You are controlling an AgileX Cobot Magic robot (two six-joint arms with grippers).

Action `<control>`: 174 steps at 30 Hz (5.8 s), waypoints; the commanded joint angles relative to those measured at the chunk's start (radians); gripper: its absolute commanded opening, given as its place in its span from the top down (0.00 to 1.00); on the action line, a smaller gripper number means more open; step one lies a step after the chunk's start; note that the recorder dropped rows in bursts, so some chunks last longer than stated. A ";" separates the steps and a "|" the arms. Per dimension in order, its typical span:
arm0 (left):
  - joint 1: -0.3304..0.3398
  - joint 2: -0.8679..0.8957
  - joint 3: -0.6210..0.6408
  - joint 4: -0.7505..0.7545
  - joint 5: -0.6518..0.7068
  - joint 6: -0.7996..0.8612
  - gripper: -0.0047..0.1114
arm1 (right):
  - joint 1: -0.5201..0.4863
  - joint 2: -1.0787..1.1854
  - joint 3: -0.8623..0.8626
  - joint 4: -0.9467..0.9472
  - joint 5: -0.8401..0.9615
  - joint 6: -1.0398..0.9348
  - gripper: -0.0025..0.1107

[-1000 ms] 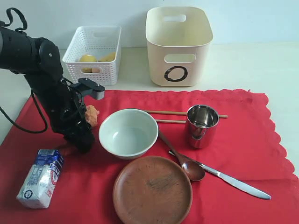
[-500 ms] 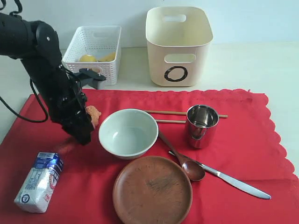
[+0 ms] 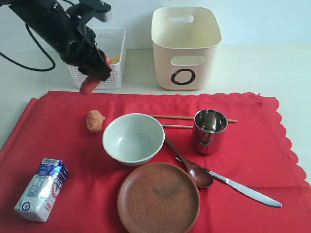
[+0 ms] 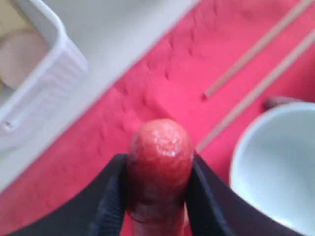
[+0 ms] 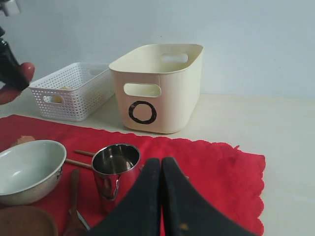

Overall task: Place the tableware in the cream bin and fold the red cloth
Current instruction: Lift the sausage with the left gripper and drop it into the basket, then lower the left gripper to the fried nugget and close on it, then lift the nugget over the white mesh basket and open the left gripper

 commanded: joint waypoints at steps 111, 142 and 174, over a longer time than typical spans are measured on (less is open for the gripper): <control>0.055 0.213 0.184 -0.059 -0.141 -0.214 0.96 | 0.002 -0.004 0.005 0.001 -0.006 -0.001 0.98; 0.055 0.004 -0.022 0.046 -0.153 -0.214 0.96 | 0.002 -0.004 0.005 0.001 -0.006 -0.001 0.98; 0.093 0.286 -0.020 -0.034 -0.831 -0.249 0.95 | 0.002 -0.004 0.005 0.001 -0.008 -0.001 0.98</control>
